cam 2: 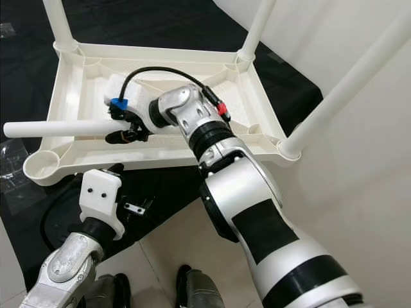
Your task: Building children table
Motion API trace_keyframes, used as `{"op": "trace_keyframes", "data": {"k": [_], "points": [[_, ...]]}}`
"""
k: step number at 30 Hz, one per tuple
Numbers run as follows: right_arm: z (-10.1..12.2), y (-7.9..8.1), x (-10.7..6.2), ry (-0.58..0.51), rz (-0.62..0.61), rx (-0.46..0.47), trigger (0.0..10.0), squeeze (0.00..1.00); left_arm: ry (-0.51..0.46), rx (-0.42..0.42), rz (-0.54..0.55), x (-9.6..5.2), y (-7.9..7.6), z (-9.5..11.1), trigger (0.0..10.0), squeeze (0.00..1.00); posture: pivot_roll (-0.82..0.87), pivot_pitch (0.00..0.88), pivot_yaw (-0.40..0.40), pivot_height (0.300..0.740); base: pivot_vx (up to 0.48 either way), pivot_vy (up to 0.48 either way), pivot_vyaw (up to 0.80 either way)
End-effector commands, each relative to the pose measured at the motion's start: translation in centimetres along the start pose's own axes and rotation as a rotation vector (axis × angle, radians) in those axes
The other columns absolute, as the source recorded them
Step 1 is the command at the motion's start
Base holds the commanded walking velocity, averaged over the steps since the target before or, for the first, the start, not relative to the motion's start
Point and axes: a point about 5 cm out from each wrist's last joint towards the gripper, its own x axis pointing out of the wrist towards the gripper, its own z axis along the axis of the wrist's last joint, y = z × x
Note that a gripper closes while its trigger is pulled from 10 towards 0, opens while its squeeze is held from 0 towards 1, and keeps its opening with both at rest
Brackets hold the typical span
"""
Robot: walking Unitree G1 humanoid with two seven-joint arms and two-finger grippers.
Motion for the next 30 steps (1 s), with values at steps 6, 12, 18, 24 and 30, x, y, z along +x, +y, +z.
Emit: {"op": "trace_keyframes", "data": {"k": [6,12,18,24,30], "points": [[0.6,-0.1,0.4,0.036,-0.034,-0.042,10.0,0.0,-0.007,-0.011,-0.013,-0.2,-0.6,0.1,10.0,0.0,0.0,0.208,-0.207,0.74,0.0,0.0,0.0],[0.8,-0.4,0.5,0.102,-0.101,-0.093,10.0,0.0,-0.009,-0.016,-0.002,-0.4,-0.6,0.2,10.0,0.0,-0.01,0.221,-0.224,0.74,0.0,0.0,0.0],[0.4,-0.1,0.9,0.154,-0.097,-0.146,10.0,0.0,-0.01,-0.024,0.006,-0.5,-0.8,0.4,10.0,0.0,-0.02,0.232,-0.235,0.74,0.0,0.0,0.0],[0.1,0.3,1.3,0.175,-0.09,-0.172,10.0,0.0,-0.01,-0.03,0.01,-0.6,-0.9,0.5,10.0,0.0,-0.02,0.242,-0.24,0.74,0.0,0.0,0.0],[0.3,0.3,1.7,0.164,-0.15,-0.193,0.0,0.0,-0.008,-0.034,0.025,-0.8,-0.9,0.6,10.0,0.0,-0.02,0.251,-0.245,0.74,0.0,0.0,0.0]]}}
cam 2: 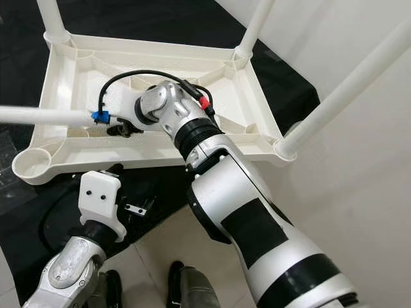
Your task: Building children table
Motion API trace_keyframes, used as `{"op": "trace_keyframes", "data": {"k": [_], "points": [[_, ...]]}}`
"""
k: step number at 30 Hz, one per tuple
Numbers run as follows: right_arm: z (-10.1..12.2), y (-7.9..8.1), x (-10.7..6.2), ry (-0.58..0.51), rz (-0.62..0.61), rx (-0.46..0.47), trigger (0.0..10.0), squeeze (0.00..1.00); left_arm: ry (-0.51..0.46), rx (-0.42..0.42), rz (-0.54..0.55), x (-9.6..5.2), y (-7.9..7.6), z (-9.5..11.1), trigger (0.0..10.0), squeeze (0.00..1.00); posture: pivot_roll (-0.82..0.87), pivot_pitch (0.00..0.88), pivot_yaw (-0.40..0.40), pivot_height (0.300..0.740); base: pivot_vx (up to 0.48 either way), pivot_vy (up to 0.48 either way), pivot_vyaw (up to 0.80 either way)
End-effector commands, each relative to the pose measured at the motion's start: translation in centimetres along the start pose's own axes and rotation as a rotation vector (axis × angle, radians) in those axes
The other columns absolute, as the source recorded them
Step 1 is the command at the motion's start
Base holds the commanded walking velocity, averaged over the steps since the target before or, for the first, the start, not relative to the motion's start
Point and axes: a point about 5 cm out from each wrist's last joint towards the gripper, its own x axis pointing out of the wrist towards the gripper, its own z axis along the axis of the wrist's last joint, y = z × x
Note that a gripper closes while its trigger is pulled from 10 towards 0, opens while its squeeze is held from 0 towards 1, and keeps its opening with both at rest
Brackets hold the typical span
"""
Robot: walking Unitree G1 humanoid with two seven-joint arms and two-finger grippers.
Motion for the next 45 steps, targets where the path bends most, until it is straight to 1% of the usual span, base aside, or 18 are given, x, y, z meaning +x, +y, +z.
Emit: {"op": "trace_keyframes", "data": {"k": [1,5,9,11,14,19,21,22,24,26,27,29,30,31,33,36,37,45], "points": [[-0.8,0.6,0.3,0.021,0.01,0.026,0.0,0.0,0.005,-0.014,-0.005,-0.2,-0.4,0.1,10.0,0.0,-0.02,0.251,-0.245,0.74,0.0,0.0,0.0],[-0.5,0.3,0.2,-0.002,-0.012,0.034,0.0,0.0,0.002,-0.012,-0.002,-0.1,-0.3,0.2,10.0,0.0,-0.02,0.249,-0.245,0.74,0.0,0.0,0.0],[0.2,-1.6,-1.2,-0.072,-0.084,0.071,0.0,0.0,-0.004,-0.006,0.001,0.1,-0.2,0.2,10.0,0.0,-0.01,0.231,-0.238,0.74,0.0,0.0,0.0],[0.2,-1.6,-1.2,-0.072,-0.084,0.071,0.0,0.0,-0.004,-0.006,0.001,0.1,-0.2,0.2,10.0,0.0,-0.01,0.231,-0.238,0.74,0.0,0.0,0.0],[1.4,-4.8,-4.1,-0.165,-0.205,0.045,0.0,0.0,-0.006,-0.003,0.003,0.5,0.2,0.0,10.0,0.0,-0.01,0.202,-0.22,0.74,0.0,0.0,0.0],[2.3,-6.7,-6.0,-0.226,-0.293,0.046,0.0,0.0,-0.01,-0.003,0.003,0.9,0.4,0.0,10.0,0.0,0.0,0.178,-0.207,0.74,0.0,0.0,0.0],[3.3,-9.0,-8.8,-0.329,-0.42,0.108,0.0,0.0,-0.017,-0.008,0.006,1.4,0.8,0.2,10.0,0.0,0.01,0.142,-0.185,0.74,0.0,0.0,0.0],[3.3,-9.0,-8.8,-0.329,-0.42,0.108,0.0,0.0,-0.017,-0.008,0.006,1.4,0.8,0.2,10.0,0.0,0.01,0.142,-0.185,0.74,0.0,0.0,0.0],[4.2,-10.9,-11.5,-0.474,-0.528,0.227,0.0,0.0,-0.022,-0.016,0.008,1.9,1.3,0.4,10.0,0.0,0.02,0.126,-0.175,0.74,0.0,0.0,0.0],[4.2,-10.9,-11.5,-0.474,-0.528,0.227,0.0,0.0,-0.022,-0.016,0.008,1.9,1.3,0.4,10.0,0.0,0.02,0.126,-0.175,0.74,0.0,0.0,0.0],[4.5,-11.7,-12.7,-0.57,-0.562,0.312,0.0,0.0,-0.026,-0.032,0.0,2.2,1.5,0.5,10.0,1.0,0.03,0.108,-0.165,0.74,0.0,0.0,0.0],[4.7,-12.5,-14.3,-0.722,-0.589,0.434,0.0,0.0,-0.036,-0.051,-0.032,2.6,1.6,0.6,10.0,1.0,0.03,0.095,-0.153,0.74,0.0,0.0,0.0],[4.7,-12.5,-14.3,-0.722,-0.589,0.434,0.0,0.0,-0.036,-0.051,-0.032,2.6,1.6,0.6,10.0,1.0,0.03,0.095,-0.153,0.74,0.0,0.0,0.0],[4.2,-12.5,-14.6,-0.787,-0.58,0.514,0.0,0.0,-0.04,-0.034,-0.031,2.8,1.8,0.8,10.0,1.0,0.04,0.068,-0.142,0.74,0.0,0.0,0.0],[4.2,-12.5,-14.6,-0.787,-0.58,0.514,0.0,0.0,-0.04,-0.034,-0.031,2.8,1.8,0.8,10.0,1.0,0.04,0.068,-0.142,0.74,0.0,0.0,0.0],[2.7,-11.8,-13.7,-0.873,-0.543,0.668,0.0,0.0,-0.038,0.024,-0.027,3.7,2.8,1.0,10.0,1.0,0.05,0.044,-0.126,0.74,0.0,0.0,0.0],[1.8,-11.2,-13.0,-0.902,-0.524,0.733,0.0,0.0,-0.035,0.06,-0.022,4.3,3.4,1.2,10.0,0.0,0.05,0.037,-0.123,0.74,0.0,0.0,0.0],[0.5,-9.0,-11.1,-0.989,-0.461,0.854,0.0,0.0,-0.06,0.118,-0.021,6.1,4.8,2.3,10.0,0.0,0.06,0.022,-0.113,0.74,0.0,0.0,0.0]]}}
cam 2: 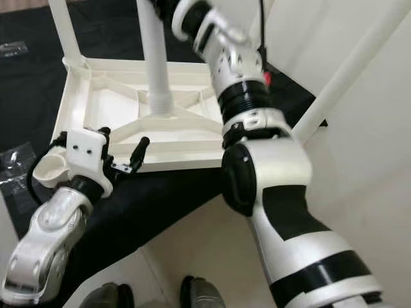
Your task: Building children table
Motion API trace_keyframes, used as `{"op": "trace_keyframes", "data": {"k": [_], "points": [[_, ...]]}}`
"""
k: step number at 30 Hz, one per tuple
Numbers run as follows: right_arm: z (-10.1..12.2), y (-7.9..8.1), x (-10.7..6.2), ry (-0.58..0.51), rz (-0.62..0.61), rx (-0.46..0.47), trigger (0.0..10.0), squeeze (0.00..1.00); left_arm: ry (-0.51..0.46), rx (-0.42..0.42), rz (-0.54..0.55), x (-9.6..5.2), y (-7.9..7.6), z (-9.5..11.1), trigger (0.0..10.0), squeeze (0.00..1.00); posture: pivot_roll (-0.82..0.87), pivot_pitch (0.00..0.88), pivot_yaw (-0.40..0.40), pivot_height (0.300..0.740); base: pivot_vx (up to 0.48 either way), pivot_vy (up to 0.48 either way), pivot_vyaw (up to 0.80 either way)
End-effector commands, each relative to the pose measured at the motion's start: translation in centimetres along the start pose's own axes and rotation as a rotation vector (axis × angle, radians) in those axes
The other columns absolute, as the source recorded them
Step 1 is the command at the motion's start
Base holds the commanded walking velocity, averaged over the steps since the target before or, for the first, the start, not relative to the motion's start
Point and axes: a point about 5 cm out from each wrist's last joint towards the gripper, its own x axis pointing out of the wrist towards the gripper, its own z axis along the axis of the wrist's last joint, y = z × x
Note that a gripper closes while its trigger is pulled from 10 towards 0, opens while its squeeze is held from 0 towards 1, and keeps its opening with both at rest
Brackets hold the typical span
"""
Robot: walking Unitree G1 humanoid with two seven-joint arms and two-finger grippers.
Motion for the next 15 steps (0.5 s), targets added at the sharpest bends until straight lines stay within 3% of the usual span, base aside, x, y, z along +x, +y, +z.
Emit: {"op": "trace_keyframes", "data": {"k": [1,11,12,15], "points": [[0.7,0.6,-0.2,-0.072,0.035,0.022,0.0,0.0,0.02,0.016,-0.018,0.6,0.1,-0.3,10.0,0.0,0.06,0.022,-0.113,0.74,0.0,0.0,0.0],[-0.7,2.2,-1.1,-0.081,0.086,0.123,0.0,0.0,0.06,0.016,-0.097,1.7,-0.3,-0.9,10.0,0.0,0.05,0.022,-0.097,0.74,0.0,0.0,0.0],[-1.1,3.1,-1.4,-0.084,0.117,0.152,0.0,0.0,0.095,0.024,-0.126,1.8,-0.9,-1.6,10.0,0.0,0.05,0.025,-0.093,0.74,0.0,0.0,0.0],[-1.5,4.0,-1.7,-0.083,0.151,0.176,0.0,0.0,0.106,0.027,-0.126,2.0,-1.0,-1.8,10.0,0.0,0.05,0.025,-0.093,0.74,0.0,0.0,0.0]]}}
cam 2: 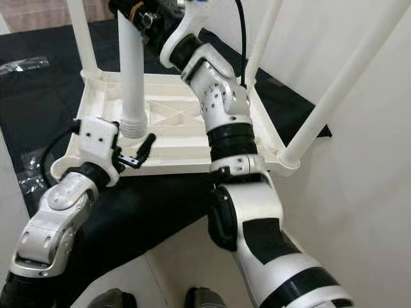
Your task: Building children table
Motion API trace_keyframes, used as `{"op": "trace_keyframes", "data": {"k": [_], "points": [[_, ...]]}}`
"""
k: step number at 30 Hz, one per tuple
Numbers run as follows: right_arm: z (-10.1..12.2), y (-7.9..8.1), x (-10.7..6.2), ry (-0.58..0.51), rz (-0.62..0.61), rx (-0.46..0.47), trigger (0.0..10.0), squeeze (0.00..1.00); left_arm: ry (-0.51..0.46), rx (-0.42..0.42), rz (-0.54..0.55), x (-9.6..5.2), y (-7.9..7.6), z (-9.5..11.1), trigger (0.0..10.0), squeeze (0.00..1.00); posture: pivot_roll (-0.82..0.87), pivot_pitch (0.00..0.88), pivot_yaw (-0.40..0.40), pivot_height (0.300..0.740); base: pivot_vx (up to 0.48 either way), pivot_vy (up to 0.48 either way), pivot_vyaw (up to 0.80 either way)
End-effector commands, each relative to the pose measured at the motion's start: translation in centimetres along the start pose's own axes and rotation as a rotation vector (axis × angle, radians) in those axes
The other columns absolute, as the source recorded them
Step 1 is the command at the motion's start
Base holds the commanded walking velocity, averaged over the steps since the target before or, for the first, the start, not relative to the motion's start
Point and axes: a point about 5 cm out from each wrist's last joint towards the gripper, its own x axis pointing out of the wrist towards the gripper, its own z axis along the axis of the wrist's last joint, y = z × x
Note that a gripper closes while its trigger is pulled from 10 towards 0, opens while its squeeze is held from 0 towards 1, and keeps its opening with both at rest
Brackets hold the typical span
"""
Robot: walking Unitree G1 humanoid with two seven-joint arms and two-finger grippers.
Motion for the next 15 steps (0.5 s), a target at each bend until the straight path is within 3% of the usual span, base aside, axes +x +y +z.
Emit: {"op": "trace_keyframes", "data": {"k": [1,15], "points": [[0.5,0.8,0.1,-0.024,0.036,0.01,0.0,0.0,0.022,0.005,-0.027,0.2,-0.4,-0.3,10.0,0.0,0.05,0.025,-0.093,0.74,0.0,0.0,0.0],[-1.5,3.3,-1.1,0.036,0.093,0.052,0.0,0.0,-0.012,0.027,-0.008,1.3,0.3,0.4,10.0,0.0,0.04,0.033,-0.089,0.74,0.0,0.0,0.0]]}}
